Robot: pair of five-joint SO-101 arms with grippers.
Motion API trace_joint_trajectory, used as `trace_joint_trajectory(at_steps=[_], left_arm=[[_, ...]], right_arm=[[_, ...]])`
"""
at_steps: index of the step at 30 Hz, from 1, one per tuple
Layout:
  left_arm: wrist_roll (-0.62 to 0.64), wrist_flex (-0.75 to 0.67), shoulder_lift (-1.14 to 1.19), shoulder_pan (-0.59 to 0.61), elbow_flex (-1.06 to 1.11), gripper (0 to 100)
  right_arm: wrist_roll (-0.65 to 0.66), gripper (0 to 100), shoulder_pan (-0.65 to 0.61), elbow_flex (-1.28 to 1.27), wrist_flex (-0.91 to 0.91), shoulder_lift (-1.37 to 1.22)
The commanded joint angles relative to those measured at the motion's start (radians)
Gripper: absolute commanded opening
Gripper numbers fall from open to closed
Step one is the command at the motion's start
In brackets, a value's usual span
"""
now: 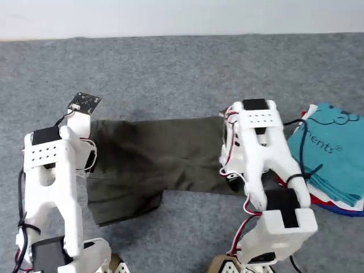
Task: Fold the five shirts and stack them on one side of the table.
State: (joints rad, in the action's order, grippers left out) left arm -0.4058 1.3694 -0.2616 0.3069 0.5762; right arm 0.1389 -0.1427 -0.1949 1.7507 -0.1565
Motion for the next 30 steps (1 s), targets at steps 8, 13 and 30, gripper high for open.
trace_joint_trajectory(at_steps=[8, 13, 30], left_arm=[[0.005, -0.014, -0.028, 0.003, -0.025, 6], [0.005, -0.012, -0.025, 0.005, -0.061, 6], [0.008, -0.009, -0.025, 0.0, -0.058, 6]], right_arm=[[-0.031, 21.8, -0.005, -0.054, -0.2, -0.002], [-0.025, 21.8, 0.05, -0.103, -0.237, -0.002], [0.005, 21.8, 0.131, -0.227, -0.414, -0.002]])
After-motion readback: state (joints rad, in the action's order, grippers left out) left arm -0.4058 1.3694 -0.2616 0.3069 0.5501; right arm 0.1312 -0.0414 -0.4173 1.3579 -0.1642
